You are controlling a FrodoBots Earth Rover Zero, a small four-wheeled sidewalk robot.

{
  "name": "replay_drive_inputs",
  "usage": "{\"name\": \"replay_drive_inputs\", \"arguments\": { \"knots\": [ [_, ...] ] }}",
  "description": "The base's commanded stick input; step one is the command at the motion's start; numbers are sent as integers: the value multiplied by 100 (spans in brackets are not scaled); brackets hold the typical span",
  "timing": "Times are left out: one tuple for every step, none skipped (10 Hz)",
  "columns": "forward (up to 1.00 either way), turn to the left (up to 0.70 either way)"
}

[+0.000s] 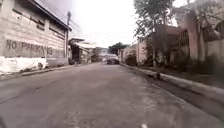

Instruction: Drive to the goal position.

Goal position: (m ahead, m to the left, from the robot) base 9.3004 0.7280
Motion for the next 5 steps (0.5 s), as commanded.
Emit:
{"name": "replay_drive_inputs", "arguments": {
  "knots": [
    [100, 1],
    [100, 1],
    [100, 1],
    [100, 1],
    [100, 1]
  ]
}}
